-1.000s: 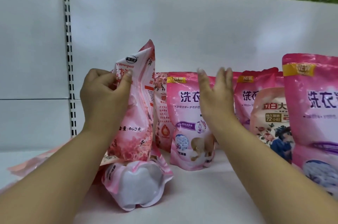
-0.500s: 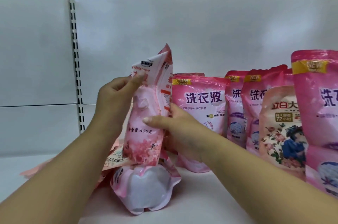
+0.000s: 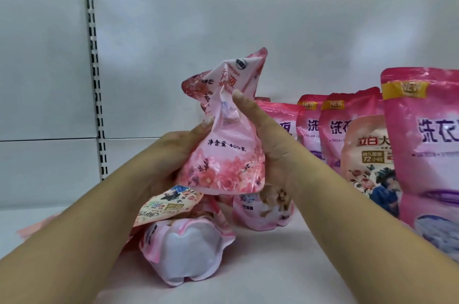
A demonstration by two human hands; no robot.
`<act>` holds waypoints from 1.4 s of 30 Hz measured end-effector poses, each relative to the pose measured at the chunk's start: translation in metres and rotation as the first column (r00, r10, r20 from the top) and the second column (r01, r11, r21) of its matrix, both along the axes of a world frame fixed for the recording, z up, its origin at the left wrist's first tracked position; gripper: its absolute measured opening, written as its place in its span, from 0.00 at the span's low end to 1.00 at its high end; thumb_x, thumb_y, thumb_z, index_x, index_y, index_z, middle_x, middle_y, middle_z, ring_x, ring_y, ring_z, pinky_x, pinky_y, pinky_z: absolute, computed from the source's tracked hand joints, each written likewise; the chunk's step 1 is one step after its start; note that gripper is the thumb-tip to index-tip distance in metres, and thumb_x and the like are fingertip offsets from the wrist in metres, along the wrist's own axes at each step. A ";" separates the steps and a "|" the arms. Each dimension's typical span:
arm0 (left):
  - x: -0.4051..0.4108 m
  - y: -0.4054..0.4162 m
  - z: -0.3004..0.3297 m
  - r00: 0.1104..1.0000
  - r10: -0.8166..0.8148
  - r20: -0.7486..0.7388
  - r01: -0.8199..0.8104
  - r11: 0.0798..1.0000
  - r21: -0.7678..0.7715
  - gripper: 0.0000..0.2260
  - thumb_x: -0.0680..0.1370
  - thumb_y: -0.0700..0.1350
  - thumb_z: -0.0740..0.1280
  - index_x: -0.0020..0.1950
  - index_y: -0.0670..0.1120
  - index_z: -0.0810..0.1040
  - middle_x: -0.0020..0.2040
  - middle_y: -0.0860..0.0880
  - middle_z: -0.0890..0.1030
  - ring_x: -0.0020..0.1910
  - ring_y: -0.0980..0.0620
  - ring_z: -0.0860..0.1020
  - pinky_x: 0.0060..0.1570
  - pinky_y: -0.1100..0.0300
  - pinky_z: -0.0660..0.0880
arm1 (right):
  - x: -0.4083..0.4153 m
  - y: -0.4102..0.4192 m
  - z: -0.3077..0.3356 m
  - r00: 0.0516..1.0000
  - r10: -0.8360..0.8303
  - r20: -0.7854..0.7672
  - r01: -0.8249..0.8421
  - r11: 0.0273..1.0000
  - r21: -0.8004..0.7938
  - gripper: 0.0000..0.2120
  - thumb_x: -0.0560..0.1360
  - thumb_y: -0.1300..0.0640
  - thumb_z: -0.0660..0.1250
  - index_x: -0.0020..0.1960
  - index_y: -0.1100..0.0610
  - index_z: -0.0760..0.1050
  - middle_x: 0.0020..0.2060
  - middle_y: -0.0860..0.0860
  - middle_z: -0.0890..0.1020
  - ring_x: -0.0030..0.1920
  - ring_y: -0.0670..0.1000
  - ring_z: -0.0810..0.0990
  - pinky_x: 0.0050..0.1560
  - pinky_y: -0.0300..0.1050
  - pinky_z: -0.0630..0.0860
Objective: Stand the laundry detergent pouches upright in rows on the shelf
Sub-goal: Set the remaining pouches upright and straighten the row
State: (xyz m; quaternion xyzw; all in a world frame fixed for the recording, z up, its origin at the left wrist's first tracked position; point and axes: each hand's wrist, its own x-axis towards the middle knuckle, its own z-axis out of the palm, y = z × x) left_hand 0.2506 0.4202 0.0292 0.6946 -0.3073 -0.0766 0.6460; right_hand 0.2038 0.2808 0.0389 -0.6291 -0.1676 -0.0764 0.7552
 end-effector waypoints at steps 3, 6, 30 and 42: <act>0.002 0.002 0.000 0.967 0.151 0.207 -0.173 0.981 0.090 0.26 0.54 0.63 0.74 0.41 0.44 0.81 0.32 0.46 0.84 0.31 0.47 0.81 0.37 0.55 0.77 | 0.000 -0.006 0.004 0.981 -0.186 0.055 0.188 0.982 -0.027 0.41 0.54 0.36 0.73 0.60 0.58 0.72 0.52 0.56 0.82 0.52 0.57 0.81 0.61 0.58 0.73; -0.001 -0.002 -0.004 0.935 0.171 0.310 -0.224 0.964 0.143 0.28 0.51 0.65 0.68 0.40 0.46 0.81 0.31 0.47 0.82 0.30 0.48 0.79 0.34 0.58 0.73 | -0.002 -0.015 0.003 0.971 -0.220 0.091 0.212 0.973 0.090 0.15 0.68 0.50 0.70 0.50 0.58 0.75 0.40 0.53 0.83 0.38 0.52 0.83 0.43 0.47 0.81; -0.014 -0.014 -0.008 0.926 0.019 0.377 -0.060 0.993 0.098 0.18 0.57 0.55 0.69 0.44 0.52 0.77 0.32 0.59 0.84 0.32 0.62 0.81 0.31 0.70 0.75 | -0.016 -0.037 0.017 0.859 -0.507 0.074 0.446 0.810 0.382 0.25 0.58 0.52 0.77 0.51 0.61 0.75 0.37 0.53 0.83 0.38 0.53 0.82 0.44 0.47 0.79; -0.032 -0.026 -0.010 0.848 0.179 0.498 -0.136 0.983 -0.121 0.13 0.57 0.50 0.71 0.40 0.56 0.75 0.30 0.68 0.80 0.30 0.69 0.79 0.29 0.77 0.72 | -0.020 -0.044 0.022 0.755 -0.654 0.040 0.545 0.661 0.516 0.30 0.63 0.49 0.76 0.59 0.61 0.70 0.49 0.57 0.82 0.47 0.57 0.83 0.49 0.55 0.80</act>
